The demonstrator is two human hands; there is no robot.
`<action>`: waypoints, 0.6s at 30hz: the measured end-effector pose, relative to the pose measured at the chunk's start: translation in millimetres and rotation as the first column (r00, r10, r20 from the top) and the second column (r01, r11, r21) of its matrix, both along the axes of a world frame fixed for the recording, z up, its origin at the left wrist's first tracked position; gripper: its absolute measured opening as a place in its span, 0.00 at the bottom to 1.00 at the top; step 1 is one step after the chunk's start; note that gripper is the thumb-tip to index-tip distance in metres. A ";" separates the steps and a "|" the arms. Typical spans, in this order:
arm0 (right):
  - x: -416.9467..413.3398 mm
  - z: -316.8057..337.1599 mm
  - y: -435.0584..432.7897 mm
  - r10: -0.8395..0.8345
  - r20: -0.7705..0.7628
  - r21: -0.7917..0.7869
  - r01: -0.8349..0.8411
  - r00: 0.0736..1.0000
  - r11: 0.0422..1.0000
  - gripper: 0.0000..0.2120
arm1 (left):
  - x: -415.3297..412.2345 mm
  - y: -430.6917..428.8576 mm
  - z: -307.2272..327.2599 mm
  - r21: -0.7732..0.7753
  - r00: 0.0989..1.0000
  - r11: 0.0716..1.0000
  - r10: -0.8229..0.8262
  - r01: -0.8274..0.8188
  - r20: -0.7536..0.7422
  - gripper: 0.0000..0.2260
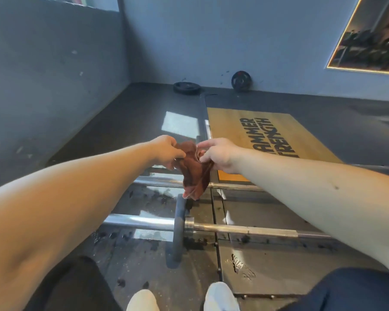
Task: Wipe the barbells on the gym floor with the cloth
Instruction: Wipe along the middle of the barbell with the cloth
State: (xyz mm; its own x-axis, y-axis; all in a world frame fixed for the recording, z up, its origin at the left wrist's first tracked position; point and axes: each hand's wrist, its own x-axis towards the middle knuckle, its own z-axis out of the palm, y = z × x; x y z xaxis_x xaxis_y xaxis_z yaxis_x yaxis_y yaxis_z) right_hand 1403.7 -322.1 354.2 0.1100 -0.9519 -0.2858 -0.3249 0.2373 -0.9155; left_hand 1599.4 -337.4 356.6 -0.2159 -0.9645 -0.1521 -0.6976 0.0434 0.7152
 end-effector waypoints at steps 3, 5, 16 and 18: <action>-22.5 -12.7 -4.9 -0.041 -0.017 0.025 0.041 0.999 0.999 0.20 | -15.9 -10.4 -5.0 -0.029 0.996 0.999 -0.032 0.035 0.079 0.12; -42.2 -27.5 -8.4 -0.089 -0.008 0.032 0.089 0.996 0.996 0.18 | -35.4 -20.4 -14.7 -0.050 0.994 0.998 -0.041 0.046 0.098 0.15; -165.4 -115.3 -44.0 -0.207 0.121 0.174 0.185 0.971 0.967 0.05 | -169.6 -75.6 -90.9 -0.119 0.988 0.987 -0.096 0.111 0.124 0.11; -182.7 -120.2 -55.8 -0.244 0.172 0.166 0.216 0.955 0.962 0.05 | -186.7 -83.9 -93.2 -0.046 0.996 0.996 -0.067 0.070 0.060 0.12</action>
